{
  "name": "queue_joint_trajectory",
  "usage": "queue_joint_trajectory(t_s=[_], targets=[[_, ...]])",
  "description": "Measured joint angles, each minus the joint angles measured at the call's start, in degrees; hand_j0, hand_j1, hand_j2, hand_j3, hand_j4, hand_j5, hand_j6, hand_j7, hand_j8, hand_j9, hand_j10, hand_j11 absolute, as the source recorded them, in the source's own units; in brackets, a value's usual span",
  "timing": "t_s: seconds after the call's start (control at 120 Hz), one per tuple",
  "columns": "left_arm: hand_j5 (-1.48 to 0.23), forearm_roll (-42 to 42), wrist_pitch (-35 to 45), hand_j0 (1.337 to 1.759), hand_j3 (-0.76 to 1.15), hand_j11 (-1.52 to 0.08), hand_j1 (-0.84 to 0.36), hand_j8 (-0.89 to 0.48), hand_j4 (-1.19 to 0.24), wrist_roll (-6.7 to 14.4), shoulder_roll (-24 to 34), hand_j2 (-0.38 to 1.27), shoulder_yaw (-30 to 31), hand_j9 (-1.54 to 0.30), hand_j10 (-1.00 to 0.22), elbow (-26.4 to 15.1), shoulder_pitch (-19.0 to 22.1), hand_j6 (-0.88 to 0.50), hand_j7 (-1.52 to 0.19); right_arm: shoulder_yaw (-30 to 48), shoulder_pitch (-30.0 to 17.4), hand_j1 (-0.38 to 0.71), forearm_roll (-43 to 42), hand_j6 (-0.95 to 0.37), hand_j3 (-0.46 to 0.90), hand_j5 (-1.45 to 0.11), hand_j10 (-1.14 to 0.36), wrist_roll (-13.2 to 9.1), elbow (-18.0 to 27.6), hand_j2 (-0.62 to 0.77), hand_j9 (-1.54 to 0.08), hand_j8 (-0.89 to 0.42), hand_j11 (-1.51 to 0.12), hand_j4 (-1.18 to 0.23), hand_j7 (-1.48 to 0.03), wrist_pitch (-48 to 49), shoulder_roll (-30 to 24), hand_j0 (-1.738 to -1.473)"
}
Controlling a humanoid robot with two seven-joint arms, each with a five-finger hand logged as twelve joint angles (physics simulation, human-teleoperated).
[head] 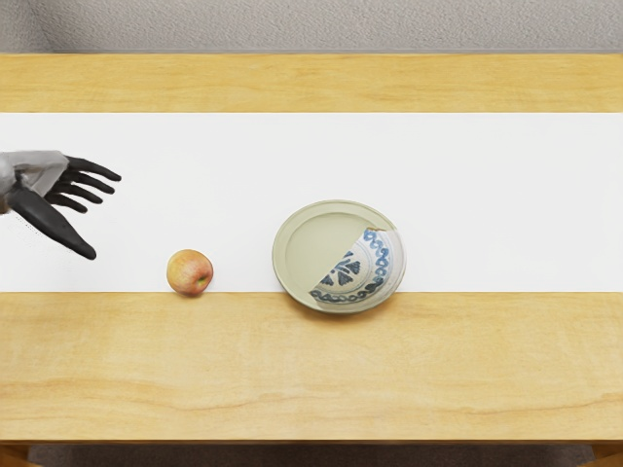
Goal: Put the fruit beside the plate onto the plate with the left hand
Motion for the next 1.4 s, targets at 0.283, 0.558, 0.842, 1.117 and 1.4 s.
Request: queue_joint_trajectory(t_s=[0.283,0.558,0.842,1.117,1.4], targets=[[-0.32,0.90,6.21,1.658,0.00,-0.32,0.06,-0.25,-0.25,0.85,-10.80,0.05,0.90,-0.32,-0.25,-0.46,2.10,-0.25,-0.32,0.07,0.20,-0.30,0.00,-0.04,0.00,-0.05,-0.04,0.22,0.00,-0.01,-0.05,-0.04,-0.05,-0.04,-0.05,0.00,0.00,-1.658],[-0.32,1.95,20.68,1.658,0.00,-0.32,0.06,-0.25,-0.25,1.54,-17.31,0.05,3.49,-0.32,-0.25,-0.74,5.70,-0.25,-0.32,0.08,0.69,-0.30,0.00,-0.04,0.00,-0.05,-0.04,0.31,0.00,-0.01,-0.05,-0.04,-0.05,-0.04,-0.05,0.00,0.00,-1.658],[-0.32,4.95,29.62,1.658,0.00,-0.32,0.06,-0.25,-0.24,2.24,-20.30,0.05,4.38,-0.32,-0.25,-0.79,7.29,-0.25,-0.32,0.08,0.77,-0.30,0.00,-0.04,0.00,-0.05,-0.04,0.40,0.00,-0.01,-0.05,-0.04,-0.05,-0.04,-0.05,0.00,0.00,-1.658],[-0.32,7.21,39.01,1.658,0.00,-0.32,0.06,-0.25,-0.24,4.51,-24.31,0.05,5.92,-0.32,-0.24,-0.79,7.12,-0.24,-0.32,0.08,0.78,-0.30,0.00,-0.04,0.00,-0.05,-0.04,0.41,0.00,-0.01,-0.05,-0.04,-0.05,-0.04,-0.05,0.00,0.00,-1.658],[-0.32,7.62,41.16,1.658,0.00,-0.32,0.06,-0.24,-0.24,5.73,-27.01,0.05,8.03,-0.32,-0.24,-0.79,7.11,-0.24,-0.32,0.08,0.78,-0.30,0.00,-0.04,0.00,-0.05,-0.04,0.41,0.00,-0.01,-0.05,-0.04,-0.05,-0.04,-0.05,0.00,0.00,-1.658]])
